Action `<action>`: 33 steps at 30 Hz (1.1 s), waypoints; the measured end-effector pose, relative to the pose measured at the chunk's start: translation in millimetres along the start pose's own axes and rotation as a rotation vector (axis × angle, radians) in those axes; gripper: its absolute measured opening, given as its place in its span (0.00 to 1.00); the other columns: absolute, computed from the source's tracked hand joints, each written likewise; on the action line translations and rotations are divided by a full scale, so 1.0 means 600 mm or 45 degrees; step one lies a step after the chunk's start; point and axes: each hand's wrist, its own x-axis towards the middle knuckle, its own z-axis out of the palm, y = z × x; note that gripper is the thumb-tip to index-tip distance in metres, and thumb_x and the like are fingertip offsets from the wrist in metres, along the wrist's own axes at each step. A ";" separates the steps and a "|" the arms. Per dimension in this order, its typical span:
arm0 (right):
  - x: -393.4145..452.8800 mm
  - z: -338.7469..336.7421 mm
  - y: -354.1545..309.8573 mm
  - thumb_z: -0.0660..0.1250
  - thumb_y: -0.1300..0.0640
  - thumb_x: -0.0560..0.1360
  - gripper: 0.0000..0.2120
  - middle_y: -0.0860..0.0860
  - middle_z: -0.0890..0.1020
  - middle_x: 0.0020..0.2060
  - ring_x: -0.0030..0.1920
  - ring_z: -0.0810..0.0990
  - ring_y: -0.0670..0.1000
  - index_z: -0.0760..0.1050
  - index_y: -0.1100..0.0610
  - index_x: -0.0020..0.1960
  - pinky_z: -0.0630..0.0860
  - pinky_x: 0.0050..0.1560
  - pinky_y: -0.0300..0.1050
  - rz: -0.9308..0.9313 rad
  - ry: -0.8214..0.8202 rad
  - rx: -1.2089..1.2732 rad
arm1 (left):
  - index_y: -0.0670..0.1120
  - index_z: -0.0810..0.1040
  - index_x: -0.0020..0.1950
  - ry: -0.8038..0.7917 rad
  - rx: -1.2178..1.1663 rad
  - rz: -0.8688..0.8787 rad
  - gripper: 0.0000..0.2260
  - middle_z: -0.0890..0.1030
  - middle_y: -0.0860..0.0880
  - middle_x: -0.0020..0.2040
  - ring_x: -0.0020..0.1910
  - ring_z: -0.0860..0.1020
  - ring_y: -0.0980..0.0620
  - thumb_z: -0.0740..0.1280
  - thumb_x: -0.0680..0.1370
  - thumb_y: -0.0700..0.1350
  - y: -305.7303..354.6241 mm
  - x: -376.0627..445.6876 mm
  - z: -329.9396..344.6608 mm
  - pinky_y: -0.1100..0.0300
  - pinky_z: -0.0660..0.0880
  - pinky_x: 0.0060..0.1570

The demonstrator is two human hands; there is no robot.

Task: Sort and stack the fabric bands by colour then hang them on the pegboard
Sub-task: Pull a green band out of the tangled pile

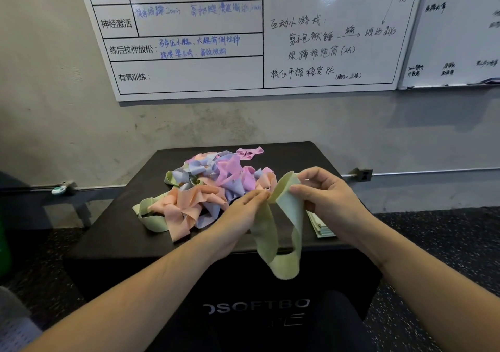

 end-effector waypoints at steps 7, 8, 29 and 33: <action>0.018 0.001 -0.010 0.79 0.48 0.60 0.10 0.49 0.82 0.40 0.42 0.80 0.46 0.82 0.52 0.36 0.76 0.49 0.43 -0.179 0.186 -0.169 | 0.52 0.81 0.63 -0.240 -0.189 0.129 0.19 0.86 0.50 0.57 0.57 0.83 0.53 0.66 0.78 0.62 0.018 -0.028 0.032 0.58 0.78 0.55; 0.021 0.000 -0.009 0.79 0.49 0.61 0.09 0.47 0.82 0.44 0.47 0.80 0.46 0.83 0.51 0.35 0.76 0.52 0.44 -0.232 0.211 -0.241 | 0.51 0.80 0.63 -0.276 -0.136 0.147 0.17 0.85 0.50 0.57 0.56 0.84 0.53 0.69 0.78 0.58 0.015 -0.028 0.034 0.60 0.79 0.52; 0.033 -0.017 0.013 0.74 0.58 0.76 0.10 0.49 0.86 0.47 0.45 0.79 0.47 0.86 0.43 0.50 0.79 0.56 0.50 -0.291 0.273 -0.264 | 0.51 0.85 0.57 -0.222 -0.296 0.203 0.10 0.82 0.44 0.64 0.59 0.82 0.47 0.72 0.78 0.51 -0.002 -0.010 0.065 0.51 0.80 0.58; 0.033 -0.038 0.025 0.66 0.65 0.80 0.19 0.43 0.83 0.55 0.47 0.78 0.43 0.79 0.43 0.61 0.76 0.53 0.40 -0.392 0.181 -0.582 | 0.52 0.81 0.62 -0.218 -0.415 0.129 0.09 0.82 0.47 0.64 0.61 0.82 0.49 0.67 0.83 0.48 0.001 0.001 0.067 0.46 0.78 0.62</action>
